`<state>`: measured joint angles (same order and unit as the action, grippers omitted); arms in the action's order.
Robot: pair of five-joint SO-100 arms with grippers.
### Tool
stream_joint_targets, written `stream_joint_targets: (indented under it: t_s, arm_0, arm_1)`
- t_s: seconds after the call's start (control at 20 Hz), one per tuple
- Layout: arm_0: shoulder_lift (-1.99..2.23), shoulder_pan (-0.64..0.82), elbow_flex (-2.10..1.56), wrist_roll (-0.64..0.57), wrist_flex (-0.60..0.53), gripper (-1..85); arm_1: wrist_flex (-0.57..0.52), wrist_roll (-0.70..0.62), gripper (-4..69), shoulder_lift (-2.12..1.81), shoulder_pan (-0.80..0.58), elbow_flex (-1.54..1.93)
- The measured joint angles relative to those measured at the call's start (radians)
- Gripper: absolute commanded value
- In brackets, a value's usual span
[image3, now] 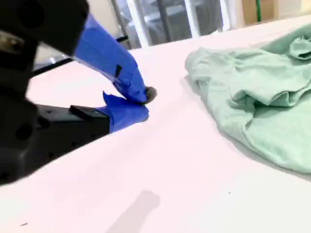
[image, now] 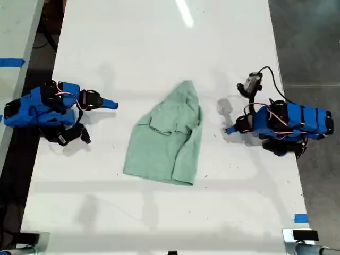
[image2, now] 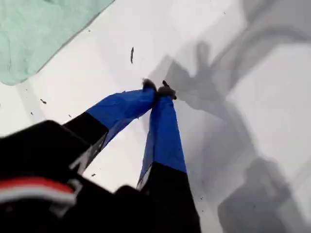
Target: Fold t shirt
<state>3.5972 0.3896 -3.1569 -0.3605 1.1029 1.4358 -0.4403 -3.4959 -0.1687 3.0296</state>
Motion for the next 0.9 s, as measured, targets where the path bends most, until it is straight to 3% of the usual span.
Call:
stream_joint_targets:
  t_s: [0.4, 0.65, 0.8, 0.9]
  arm_0:
    - [0.000, -0.009, 0.066, 0.067, 0.038, -0.2]
    - [-0.018, -0.152, 0.278, 0.149, 0.040, -0.3]
    - [-0.215, -0.275, 0.548, 0.218, 0.100, -0.3]
    - [-0.503, -0.341, 0.818, 0.250, 0.212, -0.2]
  arm_1:
    - [0.000, 0.000, 1.6, 0.000, -0.014, 0.000]
    - [0.000, 0.000, 1.6, 0.000, -0.014, 0.000]
    - [0.000, 0.000, 1.6, 0.000, -0.014, 0.000]
    - [0.000, 0.000, 1.6, 0.000, -0.014, 0.000]
